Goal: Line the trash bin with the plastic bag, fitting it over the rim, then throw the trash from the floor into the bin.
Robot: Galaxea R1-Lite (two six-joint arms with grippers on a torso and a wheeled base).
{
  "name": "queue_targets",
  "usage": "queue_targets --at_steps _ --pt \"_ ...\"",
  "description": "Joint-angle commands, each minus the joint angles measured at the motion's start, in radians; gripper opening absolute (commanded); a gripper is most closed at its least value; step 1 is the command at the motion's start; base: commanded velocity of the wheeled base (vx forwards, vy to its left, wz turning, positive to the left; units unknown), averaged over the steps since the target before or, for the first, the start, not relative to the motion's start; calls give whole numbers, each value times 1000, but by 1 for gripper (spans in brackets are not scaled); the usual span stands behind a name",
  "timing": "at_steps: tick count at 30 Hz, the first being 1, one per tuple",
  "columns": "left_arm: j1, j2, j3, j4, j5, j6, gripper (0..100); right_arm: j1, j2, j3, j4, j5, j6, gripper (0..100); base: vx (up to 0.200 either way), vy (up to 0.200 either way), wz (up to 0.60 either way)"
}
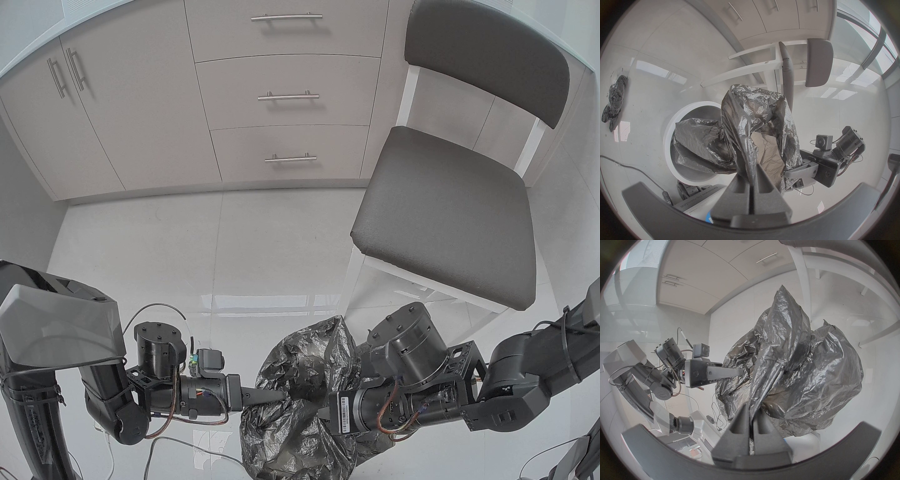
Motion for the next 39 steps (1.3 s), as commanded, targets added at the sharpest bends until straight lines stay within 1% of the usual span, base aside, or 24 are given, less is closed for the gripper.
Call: queue_targets --at_steps 1,3,5,8,11,14,15,16,17,21,24,27,30,32,34,35,38,39 --pt "0 12 -1 -1 4 1 0 -6 39 -4 -11 1 -2 0 0 0 0" --pt "0 13 -1 -1 4 1 0 -8 46 -4 -24 -1 -2 0 0 0 0" --pt "1 15 -6 1 6 24 0 -18 74 -4 -71 -16 -16 0 0 0 0" --pt "0 19 -3 4 1 56 0 -34 103 -13 -96 -32 -71 0 0 0 0" --pt "1 35 -4 4 1 78 0 -37 138 -22 -96 -36 -74 0 0 0 0" --pt "7 33 6 4 1 92 0 -32 178 -15 -96 -68 -77 0 0 0 0" --pt "7 33 6 4 1 92 0 -32 178 -15 -96 -68 -77 0 0 0 0" --pt "20 35 17 5 3 110 0 -26 195 -13 -96 -96 -80 0 0 0 0" --pt "32 36 19 7 3 125 0 -24 197 -13 -96 -105 -82 0 0 0 0" --pt "78 41 39 12 6 190 0 -26 189 -18 -96 -108 -89 0 0 0 0" --pt "95 52 55 12 18 251 0 -38 194 -27 -97 -108 -106 0 0 0 0" --pt "93 85 60 12 89 346 0 -44 197 -33 -102 -107 -118 0 0 0 0" --pt "72 118 51 12 138 432 0 -54 198 -31 -139 -101 -120 0 0 0 0" --pt "46 133 37 12 176 457 0 -66 200 -30 -163 -99 -121 0 0 0 0" --pt "18 154 9 13 239 474 0 -80 200 -30 -172 -97 -126 0 0 0 0" --pt "12 162 2 13 250 477 0 -83 200 -28 -174 -97 -129 0 0 0 0" --pt "-13 200 -78 55 349 503 0 -101 200 -16 -195 -97 -141 0 0 0 0" --pt "-14 200 -90 65 365 504 0 -103 200 -13 -200 -96 -141 0 0 0 0"
